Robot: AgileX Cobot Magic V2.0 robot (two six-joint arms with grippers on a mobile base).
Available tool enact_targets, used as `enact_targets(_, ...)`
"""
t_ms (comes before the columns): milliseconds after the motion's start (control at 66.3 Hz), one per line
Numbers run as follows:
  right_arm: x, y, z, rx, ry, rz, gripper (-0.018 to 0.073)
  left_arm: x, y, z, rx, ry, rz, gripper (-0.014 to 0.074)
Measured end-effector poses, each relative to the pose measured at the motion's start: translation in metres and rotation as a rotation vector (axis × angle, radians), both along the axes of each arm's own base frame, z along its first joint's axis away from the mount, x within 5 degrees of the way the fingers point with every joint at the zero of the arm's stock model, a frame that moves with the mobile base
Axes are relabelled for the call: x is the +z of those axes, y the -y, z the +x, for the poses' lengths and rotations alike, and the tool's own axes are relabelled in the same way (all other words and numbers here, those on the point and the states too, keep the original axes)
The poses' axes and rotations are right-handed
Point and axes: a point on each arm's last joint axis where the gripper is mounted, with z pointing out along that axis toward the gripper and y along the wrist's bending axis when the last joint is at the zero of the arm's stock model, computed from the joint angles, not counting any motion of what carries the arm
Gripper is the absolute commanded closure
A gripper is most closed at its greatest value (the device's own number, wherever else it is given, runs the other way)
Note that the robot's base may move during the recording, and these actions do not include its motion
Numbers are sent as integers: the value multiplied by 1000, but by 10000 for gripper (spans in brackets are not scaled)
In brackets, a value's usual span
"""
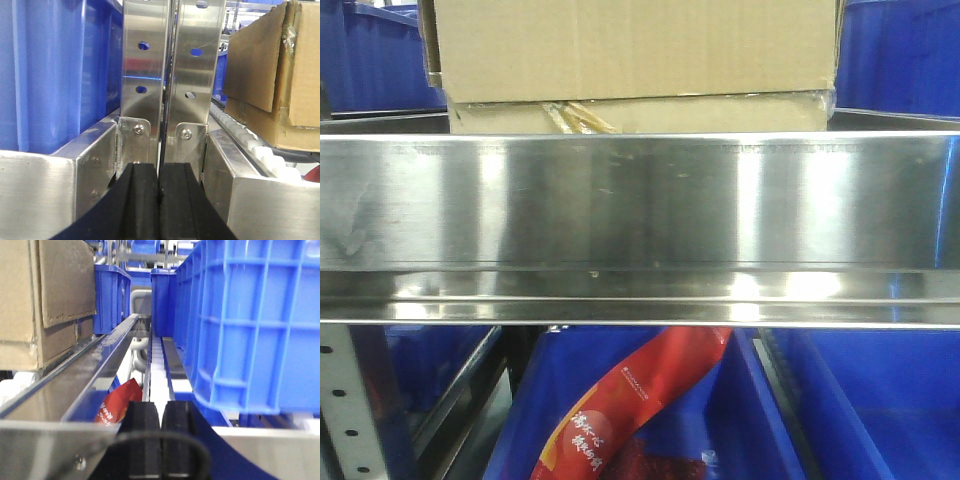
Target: Stack two boxes on right shelf middle
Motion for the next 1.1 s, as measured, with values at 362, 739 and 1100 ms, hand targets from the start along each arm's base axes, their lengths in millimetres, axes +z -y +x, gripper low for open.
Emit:
enact_targets(362,0,0,-1,-6,28,6,722,0,0,0,0,1,0,708)
enact_targets(739,0,0,-1,-6,28,6,722,0,0,0,0,1,0,708)
enact_targets(1100,0,0,-1,-6,28,6,722,0,0,0,0,1,0,708)
